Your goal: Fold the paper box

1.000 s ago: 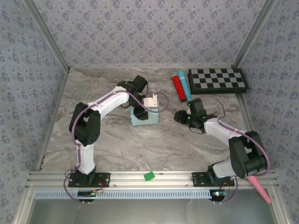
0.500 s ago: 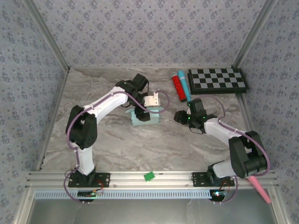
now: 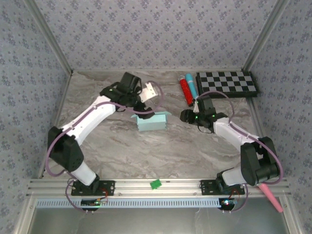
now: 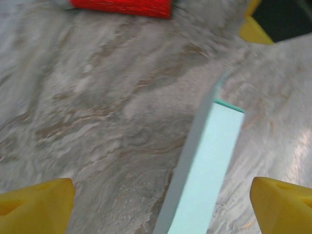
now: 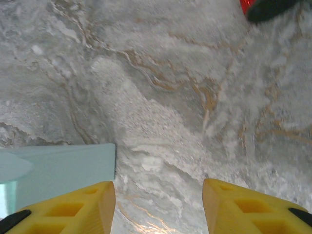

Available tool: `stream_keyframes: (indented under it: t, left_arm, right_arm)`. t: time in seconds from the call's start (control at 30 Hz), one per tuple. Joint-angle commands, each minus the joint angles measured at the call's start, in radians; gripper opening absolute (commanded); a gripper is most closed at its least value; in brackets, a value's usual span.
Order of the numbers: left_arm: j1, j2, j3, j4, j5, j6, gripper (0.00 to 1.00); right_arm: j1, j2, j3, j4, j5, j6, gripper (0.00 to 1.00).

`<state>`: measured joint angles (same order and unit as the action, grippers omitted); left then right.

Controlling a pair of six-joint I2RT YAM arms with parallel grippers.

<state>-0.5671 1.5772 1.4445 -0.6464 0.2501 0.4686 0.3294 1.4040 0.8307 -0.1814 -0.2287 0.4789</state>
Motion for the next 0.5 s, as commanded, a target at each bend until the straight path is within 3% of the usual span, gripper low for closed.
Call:
stream_keyframes:
  t: [0.0, 0.2, 0.47]
  left_arm:
    - [0.042, -0.073, -0.06, 0.093, -0.042, -0.207, 0.93]
    - [0.141, -0.207, -0.204, 0.159, 0.006, -0.464, 0.87]
    - [0.185, -0.33, -0.405, 0.221, -0.061, -0.776, 0.81]
  right_arm:
    - [-0.006, 0.02, 0.073, -0.061, -0.045, -0.085, 0.52]
    - [-0.002, 0.085, 0.198, -0.11, -0.142, -0.143, 0.51]
    - [0.03, 0.125, 0.279, -0.137, -0.2, -0.174, 0.49]
